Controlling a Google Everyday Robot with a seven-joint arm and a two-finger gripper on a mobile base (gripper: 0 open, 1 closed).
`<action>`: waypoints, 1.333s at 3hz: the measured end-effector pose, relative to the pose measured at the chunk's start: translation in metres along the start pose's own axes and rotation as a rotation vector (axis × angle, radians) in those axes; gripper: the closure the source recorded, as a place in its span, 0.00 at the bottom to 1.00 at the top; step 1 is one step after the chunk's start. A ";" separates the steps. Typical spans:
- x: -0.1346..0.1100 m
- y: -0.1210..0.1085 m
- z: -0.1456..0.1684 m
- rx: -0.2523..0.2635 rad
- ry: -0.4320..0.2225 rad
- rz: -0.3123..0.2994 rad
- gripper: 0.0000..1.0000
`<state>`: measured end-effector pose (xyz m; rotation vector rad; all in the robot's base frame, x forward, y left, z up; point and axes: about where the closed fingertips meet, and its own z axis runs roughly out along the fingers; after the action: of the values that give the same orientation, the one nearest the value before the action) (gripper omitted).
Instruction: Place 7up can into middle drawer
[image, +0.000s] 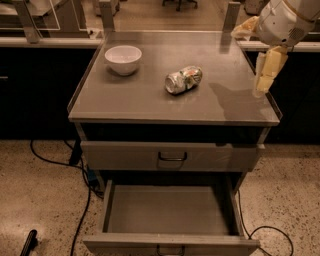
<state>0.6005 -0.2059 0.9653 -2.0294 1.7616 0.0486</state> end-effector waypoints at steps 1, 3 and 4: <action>0.006 0.003 -0.003 0.036 -0.006 0.040 0.00; -0.002 -0.027 0.022 0.015 -0.044 -0.032 0.00; -0.011 -0.043 0.036 0.003 -0.071 -0.079 0.00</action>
Offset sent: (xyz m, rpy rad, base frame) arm 0.0300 0.0051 -0.0019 0.0333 -0.0281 0.0357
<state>0.6486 -0.1792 0.9492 -2.0666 1.6365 0.0925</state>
